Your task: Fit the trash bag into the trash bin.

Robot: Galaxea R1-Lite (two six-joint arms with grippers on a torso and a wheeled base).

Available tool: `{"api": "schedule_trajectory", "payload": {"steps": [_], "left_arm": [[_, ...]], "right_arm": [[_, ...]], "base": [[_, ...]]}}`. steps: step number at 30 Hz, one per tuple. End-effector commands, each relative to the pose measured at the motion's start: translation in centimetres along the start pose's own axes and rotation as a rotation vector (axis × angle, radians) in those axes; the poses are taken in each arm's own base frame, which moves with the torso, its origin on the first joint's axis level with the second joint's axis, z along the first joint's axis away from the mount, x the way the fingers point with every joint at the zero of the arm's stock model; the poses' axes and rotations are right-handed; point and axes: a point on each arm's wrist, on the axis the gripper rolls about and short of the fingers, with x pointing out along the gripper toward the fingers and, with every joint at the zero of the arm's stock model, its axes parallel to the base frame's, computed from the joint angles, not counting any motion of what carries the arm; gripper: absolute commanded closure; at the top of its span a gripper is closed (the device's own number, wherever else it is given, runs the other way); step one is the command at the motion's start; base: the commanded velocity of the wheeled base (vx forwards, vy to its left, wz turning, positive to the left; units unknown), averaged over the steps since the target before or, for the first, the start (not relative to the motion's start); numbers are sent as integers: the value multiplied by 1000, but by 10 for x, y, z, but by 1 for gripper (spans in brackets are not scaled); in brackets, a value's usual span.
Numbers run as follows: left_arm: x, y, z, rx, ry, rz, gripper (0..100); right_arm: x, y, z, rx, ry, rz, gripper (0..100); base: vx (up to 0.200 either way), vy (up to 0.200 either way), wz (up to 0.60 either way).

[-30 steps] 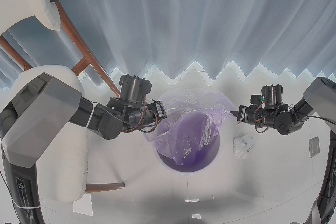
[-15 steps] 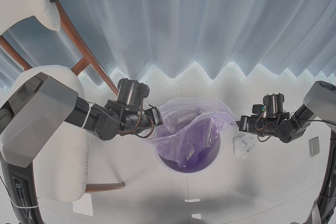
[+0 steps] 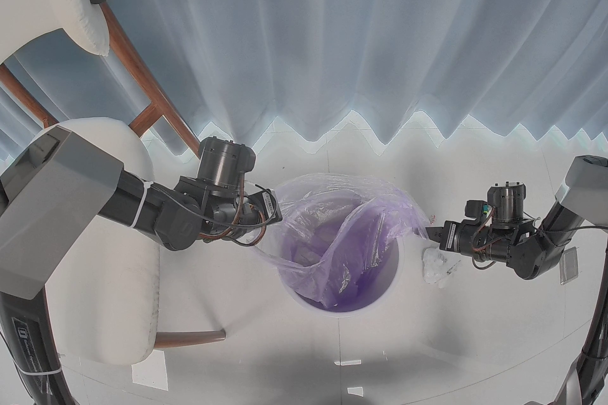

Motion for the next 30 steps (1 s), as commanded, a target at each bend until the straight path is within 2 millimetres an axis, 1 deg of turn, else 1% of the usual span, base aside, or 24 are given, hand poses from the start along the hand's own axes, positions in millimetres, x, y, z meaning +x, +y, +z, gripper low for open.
{"api": "schedule_trajectory", "payload": {"steps": [1,3,4,5,6,8,9,10,12,13,15,16,17,18,19,20,21,24,26,30], "left_arm": [[-6,-1,4,0,-15,-1,100],[-7,-1,4,1,-15,-3,100],[-6,-1,3,1,-14,-2,100],[-6,-1,3,1,-15,-1,100],[-6,-1,3,-1,-12,1,100],[-8,2,1,0,-8,8,100],[-8,2,0,1,-5,12,100],[-10,5,-4,3,2,20,100],[-10,6,-7,2,12,25,100],[-10,9,-10,4,22,34,100],[-12,10,-11,2,26,38,100],[-13,10,-12,2,26,37,100],[-14,8,-12,3,26,34,100],[-15,8,-12,3,24,31,100],[-15,8,-12,3,24,31,100],[-19,5,-10,5,16,22,100],[-21,3,-10,9,14,16,100],[-24,1,-8,11,6,9,100],[-28,-1,-6,12,1,5,100],[-34,-1,-13,20,16,5,100]], "right_arm": [[-42,48,13,93,-77,97,0],[-45,66,27,185,-105,143,0],[-46,71,35,238,-124,146,0],[-47,73,38,263,-130,143,0],[-51,80,46,337,-151,126,0],[-59,93,52,414,-160,109,0],[-61,95,52,421,-161,110,0],[-67,104,58,449,-177,113,0],[-68,107,61,460,-185,117,0],[-71,111,69,474,-213,136,0],[-76,118,77,500,-233,160,0],[-81,125,78,515,-233,184,0],[-84,139,76,524,-208,213,0],[-85,144,74,523,-191,223,0],[-85,144,74,523,-191,223,0],[-85,159,64,517,-120,221,0],[-83,167,55,513,-64,213,0],[-78,179,44,496,3,210,0],[-75,187,41,483,26,222,0],[-58,195,35,466,56,220,0]], "base": [[0,0,0],[0,0,0],[0,0,0],[0,0,0],[0,0,0],[0,0,0],[0,0,0],[0,0,0],[0,0,0],[0,0,0],[0,0,0],[0,0,0],[0,0,0],[0,0,0],[0,0,0],[0,0,0],[0,0,0],[0,0,0],[0,0,0],[0,0,0]]}}
